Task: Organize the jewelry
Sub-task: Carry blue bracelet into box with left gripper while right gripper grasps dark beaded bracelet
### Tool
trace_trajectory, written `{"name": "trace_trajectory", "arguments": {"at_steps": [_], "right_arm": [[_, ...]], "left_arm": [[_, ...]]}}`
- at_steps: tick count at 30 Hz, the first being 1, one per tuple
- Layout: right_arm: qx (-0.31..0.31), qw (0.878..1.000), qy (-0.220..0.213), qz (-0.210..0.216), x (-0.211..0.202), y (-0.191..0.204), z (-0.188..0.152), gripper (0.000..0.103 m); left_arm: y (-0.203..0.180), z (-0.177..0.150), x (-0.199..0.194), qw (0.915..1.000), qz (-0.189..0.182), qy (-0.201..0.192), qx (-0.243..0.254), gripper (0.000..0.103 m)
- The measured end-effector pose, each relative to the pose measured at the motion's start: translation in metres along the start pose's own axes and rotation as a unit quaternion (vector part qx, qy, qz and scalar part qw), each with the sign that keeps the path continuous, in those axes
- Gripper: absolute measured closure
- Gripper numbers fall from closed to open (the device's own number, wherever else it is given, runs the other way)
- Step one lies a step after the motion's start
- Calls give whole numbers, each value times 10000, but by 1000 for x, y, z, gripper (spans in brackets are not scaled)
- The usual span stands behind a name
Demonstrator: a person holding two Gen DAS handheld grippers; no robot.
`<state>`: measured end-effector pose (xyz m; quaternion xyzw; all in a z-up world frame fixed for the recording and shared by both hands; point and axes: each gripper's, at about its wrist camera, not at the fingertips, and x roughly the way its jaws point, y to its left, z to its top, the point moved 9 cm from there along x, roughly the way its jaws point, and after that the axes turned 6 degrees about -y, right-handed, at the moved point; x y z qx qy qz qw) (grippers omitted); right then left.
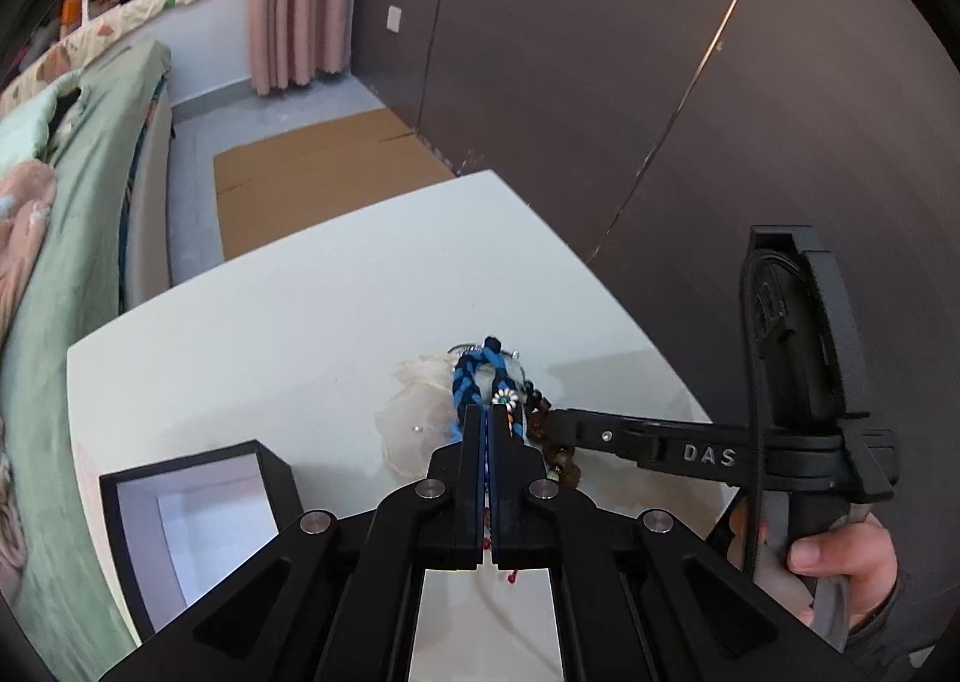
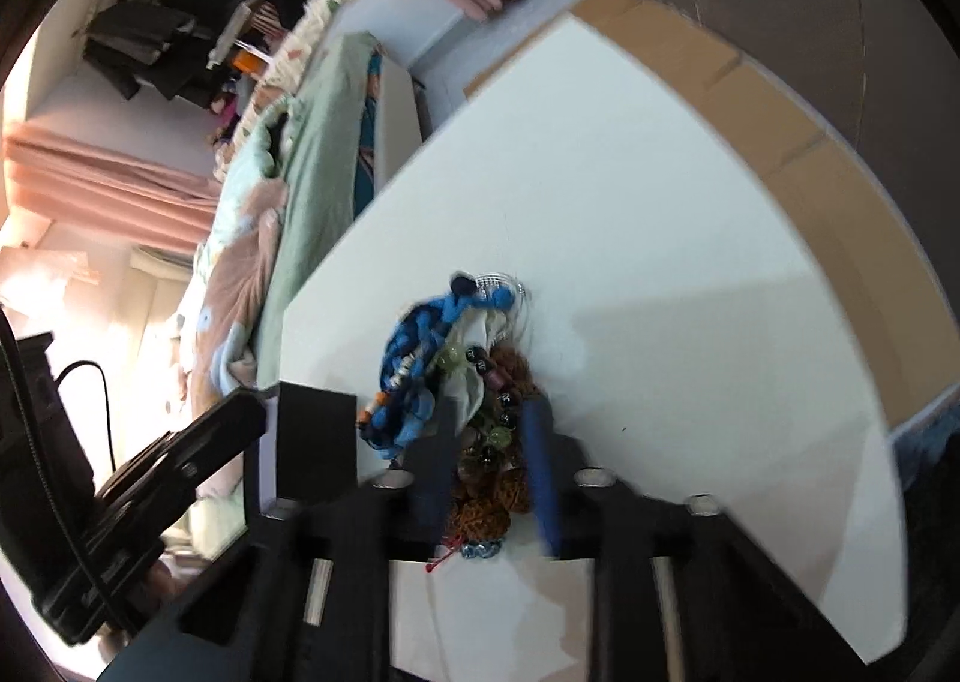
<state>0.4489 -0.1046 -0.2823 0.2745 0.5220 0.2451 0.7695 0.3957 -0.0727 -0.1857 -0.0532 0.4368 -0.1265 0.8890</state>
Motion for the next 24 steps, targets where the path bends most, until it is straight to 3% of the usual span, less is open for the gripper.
{"name": "trace_trajectory", "arguments": {"at_steps": [3,5,7,14,19,24], "right_arm": [[204,9996,-88,196,-2,-2,0,93],[285,9988,-155,359,-5,0,-2,93],[351,9981,-194,466,-7,0,-5,93],[772,9911,-349,1031,-18,-10,-17,93],[853,9879,-441,1216,-23,-12,-20,94],[855,9876,-435,1242,-25,-15,-21,94]], "left_arm": [[-3,-2,5,10000,-20,90,5,95],[-6,-4,7,9999,-30,91,42,68],[-11,-6,11,9999,-26,83,103,56],[-22,-11,29,9991,133,65,407,56],[-24,-22,53,9959,377,299,765,56],[-15,-17,50,9970,430,86,638,88]]}}
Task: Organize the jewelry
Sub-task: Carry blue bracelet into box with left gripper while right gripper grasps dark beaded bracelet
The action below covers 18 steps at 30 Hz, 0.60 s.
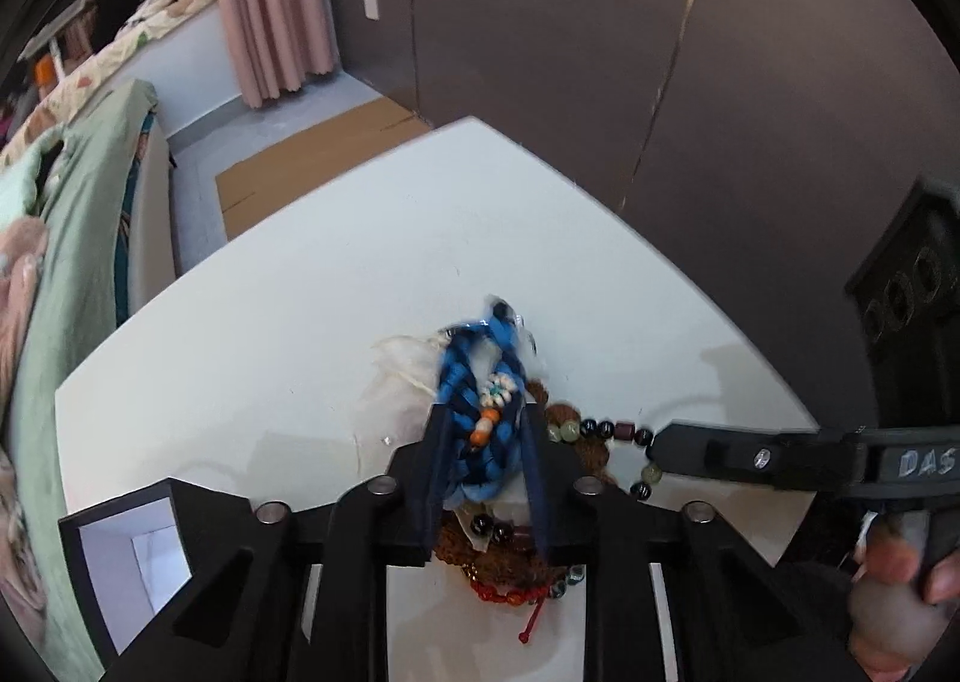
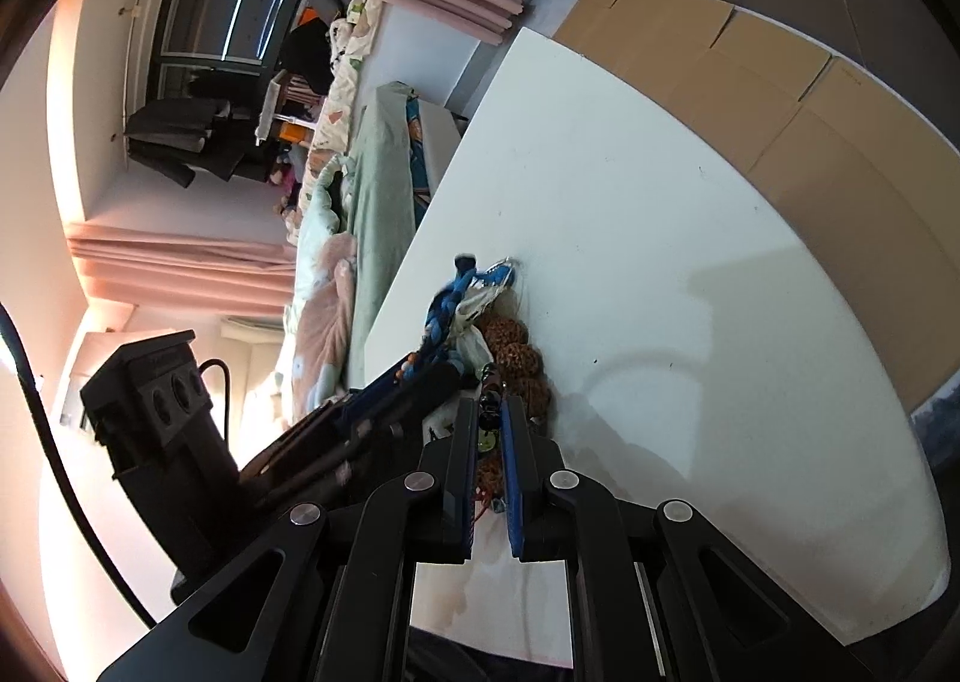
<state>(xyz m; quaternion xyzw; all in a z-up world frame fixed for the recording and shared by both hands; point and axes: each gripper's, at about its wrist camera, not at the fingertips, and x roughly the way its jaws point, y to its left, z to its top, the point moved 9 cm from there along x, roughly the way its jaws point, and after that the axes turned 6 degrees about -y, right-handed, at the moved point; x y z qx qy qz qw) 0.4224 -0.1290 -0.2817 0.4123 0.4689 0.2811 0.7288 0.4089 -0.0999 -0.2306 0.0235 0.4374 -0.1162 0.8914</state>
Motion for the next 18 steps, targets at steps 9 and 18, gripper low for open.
{"name": "trace_trajectory", "arguments": {"at_steps": [9,18], "right_arm": [[-267,9992,-59,295,-1,41,7,94],[-667,9968,-63,440,7,97,7,94]], "left_arm": [[32,17,-44,9983,16,-471,-355,92],[66,8,-80,9949,48,-708,-713,92]]}}
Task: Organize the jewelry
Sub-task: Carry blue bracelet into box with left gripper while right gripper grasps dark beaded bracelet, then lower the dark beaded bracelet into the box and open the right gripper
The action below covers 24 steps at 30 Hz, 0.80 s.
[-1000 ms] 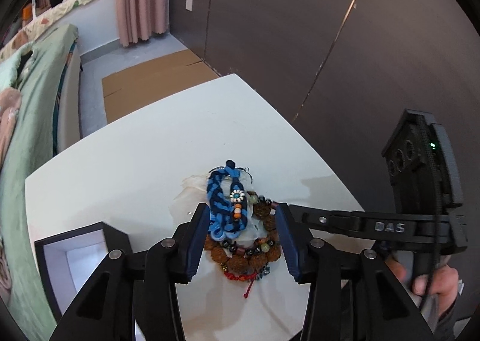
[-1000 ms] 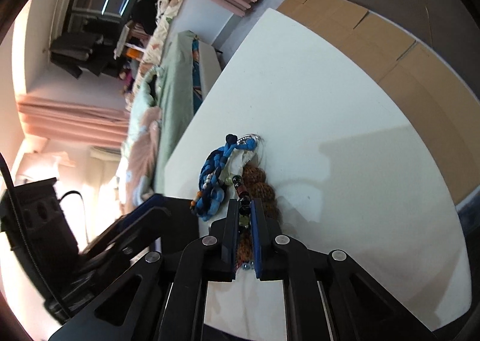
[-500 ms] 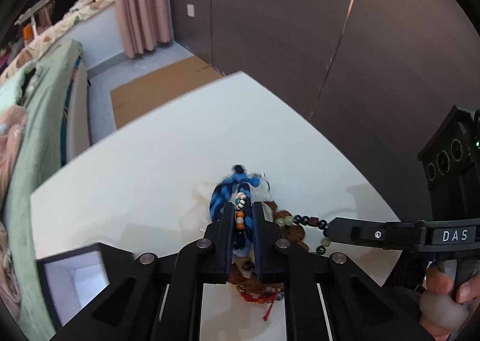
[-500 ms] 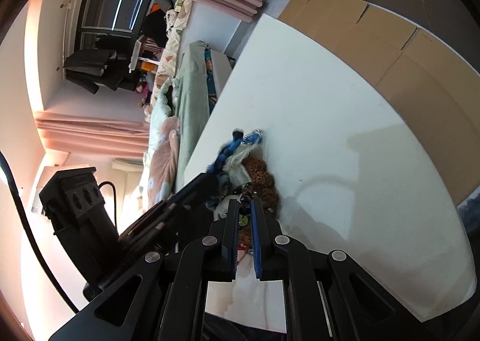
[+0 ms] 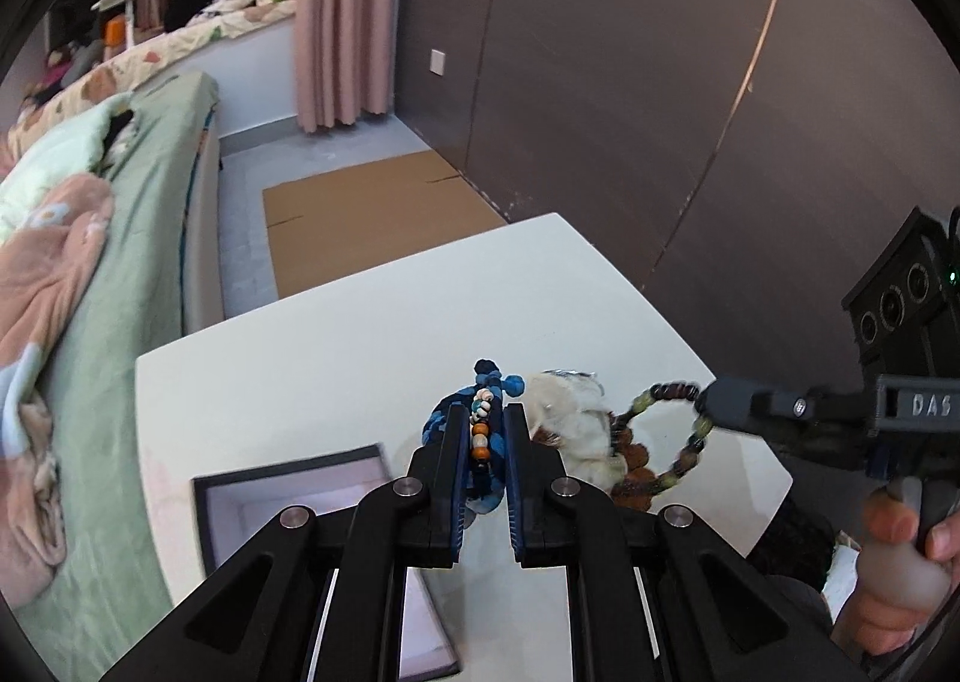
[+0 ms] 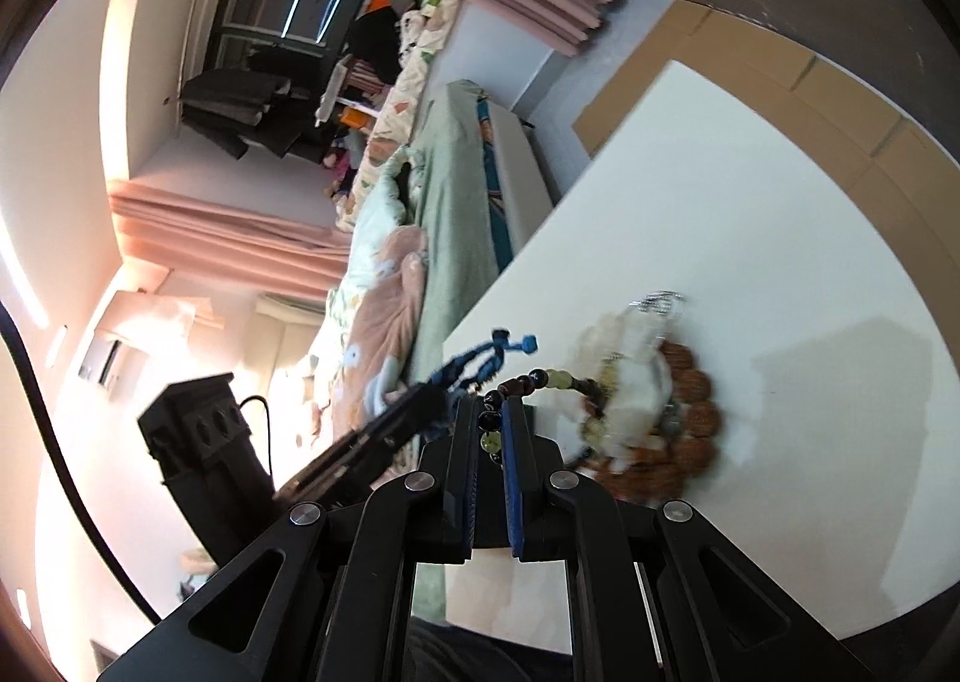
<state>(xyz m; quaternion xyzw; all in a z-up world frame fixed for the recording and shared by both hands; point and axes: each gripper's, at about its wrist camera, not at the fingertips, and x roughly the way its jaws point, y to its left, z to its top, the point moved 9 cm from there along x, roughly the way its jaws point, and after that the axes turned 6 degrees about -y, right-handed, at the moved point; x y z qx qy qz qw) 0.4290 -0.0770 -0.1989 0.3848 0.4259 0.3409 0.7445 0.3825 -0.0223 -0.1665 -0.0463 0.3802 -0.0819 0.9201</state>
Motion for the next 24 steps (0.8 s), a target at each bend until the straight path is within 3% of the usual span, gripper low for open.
{"name": "trace_trajectory", "arguments": {"at_steps": [12,16,18,19,20,21,24], "right_arm": [[-448,9989,140,-10,14,43,-10,94],[-546,9982,242,50,26,58,-19,94],[-600,9977,313,74,32,66,-24,94],[-622,9974,346,77,35,68,-27,94],[-649,9972,374,80,37,70,-30,94],[-677,9969,399,76,39,71,-32,94],[-761,9959,480,45,47,78,-41,94]], "left_arm": [[41,-16,-44,9982,85,-264,-538,91],[53,-27,-47,9963,-60,-64,-859,90],[61,-34,-46,9949,-96,55,-1007,77],[64,-36,-48,9943,-89,39,-1061,49],[69,-37,-51,9936,-64,-14,-1125,15],[74,-38,-56,9926,-56,-114,-1208,8],[88,-39,-70,9898,38,-293,-1397,6]]}}
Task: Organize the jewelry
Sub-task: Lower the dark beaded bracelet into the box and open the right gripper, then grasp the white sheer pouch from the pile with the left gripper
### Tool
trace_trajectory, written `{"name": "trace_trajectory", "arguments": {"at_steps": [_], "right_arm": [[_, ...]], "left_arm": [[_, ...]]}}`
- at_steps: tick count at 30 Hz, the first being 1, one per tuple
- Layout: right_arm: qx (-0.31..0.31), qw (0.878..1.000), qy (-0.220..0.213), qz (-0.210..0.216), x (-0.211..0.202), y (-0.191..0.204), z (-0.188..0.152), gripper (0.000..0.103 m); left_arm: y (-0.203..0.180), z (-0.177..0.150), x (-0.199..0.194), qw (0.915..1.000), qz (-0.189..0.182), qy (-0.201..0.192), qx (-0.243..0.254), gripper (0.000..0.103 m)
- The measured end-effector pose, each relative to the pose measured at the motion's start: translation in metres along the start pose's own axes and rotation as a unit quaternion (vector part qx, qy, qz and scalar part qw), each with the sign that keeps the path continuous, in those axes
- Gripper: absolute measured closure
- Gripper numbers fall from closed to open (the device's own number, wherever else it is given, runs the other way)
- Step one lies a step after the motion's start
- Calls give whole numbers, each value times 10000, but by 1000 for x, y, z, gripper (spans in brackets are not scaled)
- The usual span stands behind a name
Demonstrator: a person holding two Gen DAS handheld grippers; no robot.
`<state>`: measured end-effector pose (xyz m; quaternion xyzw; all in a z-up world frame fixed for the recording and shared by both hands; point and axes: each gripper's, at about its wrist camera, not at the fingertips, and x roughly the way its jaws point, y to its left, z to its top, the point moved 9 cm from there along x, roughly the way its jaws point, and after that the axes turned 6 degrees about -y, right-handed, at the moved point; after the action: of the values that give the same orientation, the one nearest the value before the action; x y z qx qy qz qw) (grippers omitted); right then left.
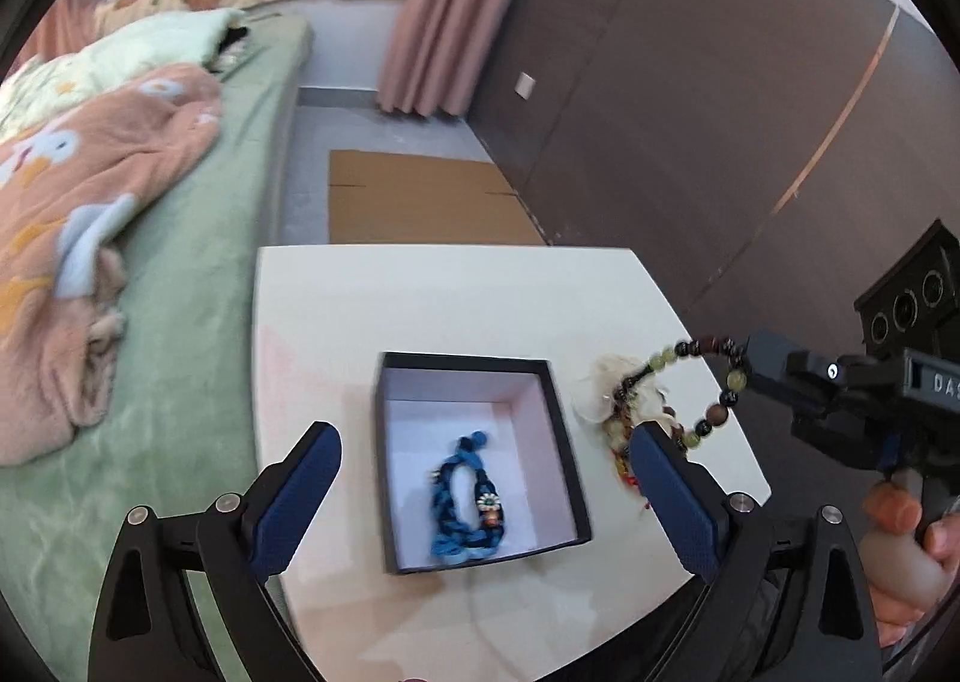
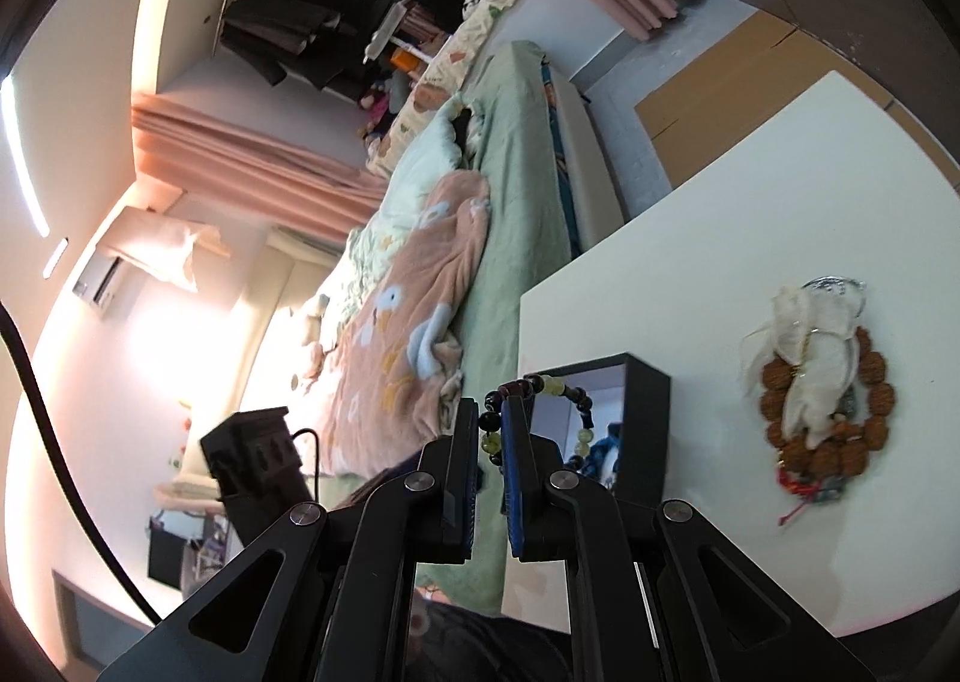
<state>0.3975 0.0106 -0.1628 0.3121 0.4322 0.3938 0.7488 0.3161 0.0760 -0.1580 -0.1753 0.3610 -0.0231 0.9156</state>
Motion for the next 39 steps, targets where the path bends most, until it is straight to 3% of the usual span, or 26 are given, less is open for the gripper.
{"name": "trace_trajectory", "arguments": {"at_steps": [8,9,10,12,13,18,28,39], "right_arm": [[-223,9995,243,-27,31,19,-14,90],[-212,9993,311,12,33,21,-15,71],[-183,9991,381,27,35,22,-17,39],[-178,9997,161,-73,27,20,-16,16],[-214,9997,7,-117,19,18,-14,16],[-53,9991,-216,-355,-15,-5,-14,16],[211,9878,-1026,-1150,-103,-60,0,15],[657,9775,-1391,-1446,-139,-108,11,16]], "left_arm": [[31,3,-28,9992,195,-263,-212,6],[33,4,-31,9992,154,-281,-256,6],[35,4,-33,9991,122,-299,-287,6],[36,6,-38,9987,59,-382,-341,5],[36,8,-39,9985,24,-420,-352,0],[21,11,-41,9976,-193,-555,-362,0],[-49,4,-17,9982,-473,-309,193,0],[-108,1,22,9957,-449,55,804,0]]}}
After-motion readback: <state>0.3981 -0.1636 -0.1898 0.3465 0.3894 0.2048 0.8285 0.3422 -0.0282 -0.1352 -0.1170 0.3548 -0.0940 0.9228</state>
